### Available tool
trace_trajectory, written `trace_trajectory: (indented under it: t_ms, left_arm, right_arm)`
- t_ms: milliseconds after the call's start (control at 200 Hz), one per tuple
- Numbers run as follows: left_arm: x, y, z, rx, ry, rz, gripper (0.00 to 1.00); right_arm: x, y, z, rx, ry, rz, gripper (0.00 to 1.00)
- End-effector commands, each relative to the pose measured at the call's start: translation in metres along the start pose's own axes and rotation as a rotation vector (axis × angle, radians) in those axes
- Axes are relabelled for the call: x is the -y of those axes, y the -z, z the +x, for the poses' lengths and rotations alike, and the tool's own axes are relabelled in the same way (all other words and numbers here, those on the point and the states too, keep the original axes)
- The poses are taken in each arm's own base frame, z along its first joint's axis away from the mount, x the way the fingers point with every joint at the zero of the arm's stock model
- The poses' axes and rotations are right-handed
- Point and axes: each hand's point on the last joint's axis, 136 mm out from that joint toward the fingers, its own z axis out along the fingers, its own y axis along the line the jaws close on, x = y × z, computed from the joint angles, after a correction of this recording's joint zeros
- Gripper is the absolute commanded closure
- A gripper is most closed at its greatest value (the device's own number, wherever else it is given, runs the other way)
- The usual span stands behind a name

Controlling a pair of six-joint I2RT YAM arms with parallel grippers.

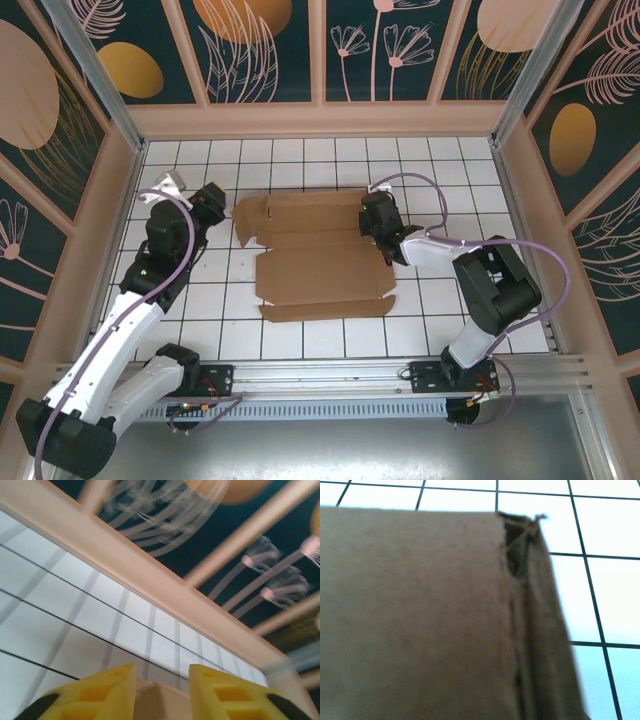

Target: Fold the paper box

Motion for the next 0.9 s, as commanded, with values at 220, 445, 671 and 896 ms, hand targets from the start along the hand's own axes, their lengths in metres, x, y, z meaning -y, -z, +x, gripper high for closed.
trace_trajectory:
  t_ms: [220,445,671,896]
  left_arm:
    - [-0.122,-0.045,0.057,-0.062,-0.038,-0.347,0.68]
    - [-0.105,-0.076,0.107,-0.275,-0.098,-0.183,0.72]
    - [-0.086,-0.08,0.132,-0.387,-0.102,-0.051,0.69]
    - [-0.067,-0.072,0.148,-0.434,-0.158,0.037,0.66]
  right_arm:
    - [-0.005,-0.004,0.028,-0.114,0.056,-0.044,1.0]
    - [-0.005,-0.006,0.034,-0.136,0.064,-0.046,1.0]
    - [-0.009,-0.011,0.038,-0.155,0.059,-0.059,1.0]
    - [-0.012,-0.014,0.042,-0.172,0.059,-0.068,1.0]
